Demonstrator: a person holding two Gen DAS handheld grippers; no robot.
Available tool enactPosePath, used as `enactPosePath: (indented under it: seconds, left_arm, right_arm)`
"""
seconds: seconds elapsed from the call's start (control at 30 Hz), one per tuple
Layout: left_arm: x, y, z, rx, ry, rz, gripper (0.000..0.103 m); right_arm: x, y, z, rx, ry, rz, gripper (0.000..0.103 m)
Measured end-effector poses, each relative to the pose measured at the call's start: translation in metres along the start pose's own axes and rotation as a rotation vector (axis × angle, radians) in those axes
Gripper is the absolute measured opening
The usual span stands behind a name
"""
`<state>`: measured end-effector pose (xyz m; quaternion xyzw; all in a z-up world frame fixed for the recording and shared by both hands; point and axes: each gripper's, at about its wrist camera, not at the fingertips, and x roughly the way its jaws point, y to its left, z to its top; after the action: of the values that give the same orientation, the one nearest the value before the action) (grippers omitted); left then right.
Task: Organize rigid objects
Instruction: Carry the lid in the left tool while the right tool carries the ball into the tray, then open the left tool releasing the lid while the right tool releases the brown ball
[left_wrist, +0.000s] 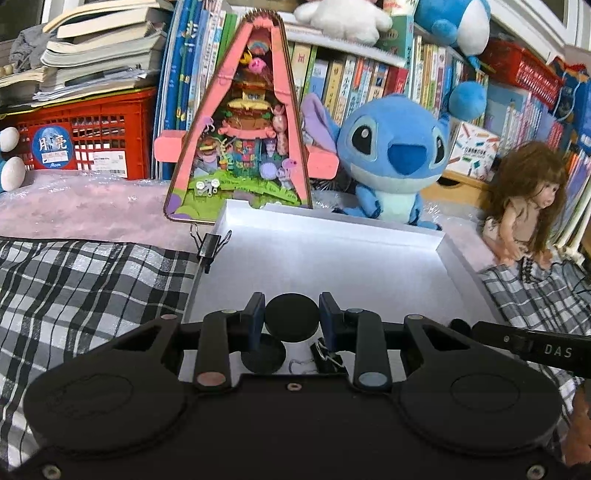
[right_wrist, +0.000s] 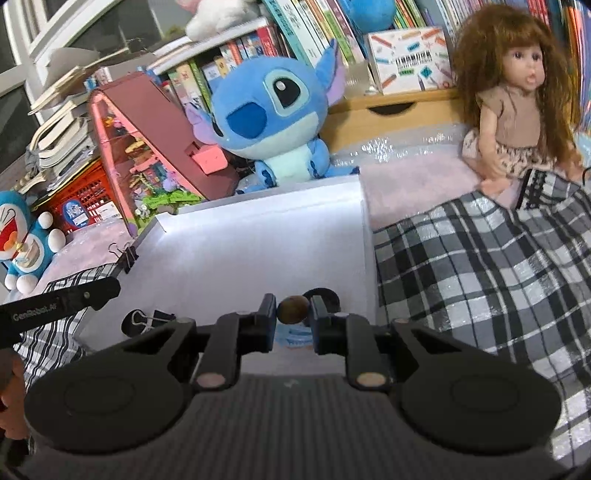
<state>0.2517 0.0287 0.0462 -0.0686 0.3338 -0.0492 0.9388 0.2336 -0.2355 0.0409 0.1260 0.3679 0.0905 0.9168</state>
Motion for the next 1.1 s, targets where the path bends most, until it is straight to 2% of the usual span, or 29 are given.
enactPosePath:
  seconds: [0.13, 0.37, 0.63, 1.1]
  left_arm:
    - [0.017, -0.003, 0.005, -0.001, 0.021, 0.014, 0.03]
    - [0.035, -0.009, 0.007, 0.013, 0.042, 0.038, 0.03]
    - [0.043, -0.009, 0.003, 0.023, 0.056, 0.055, 0.03]
    - [0.049, -0.008, -0.003, 0.03, 0.079, 0.064, 0.03]
  right_arm:
    - [0.013, -0.004, 0.003, 0.035, 0.033, 0.019, 0.023]
    - [0.025, 0.001, 0.009, 0.038, 0.04, 0.02, 0.023]
    - [0.039, 0.006, 0.009, 0.053, 0.072, 0.057, 0.023]
    - [0.049, 0.013, 0.005, 0.019, 0.083, 0.012, 0.023]
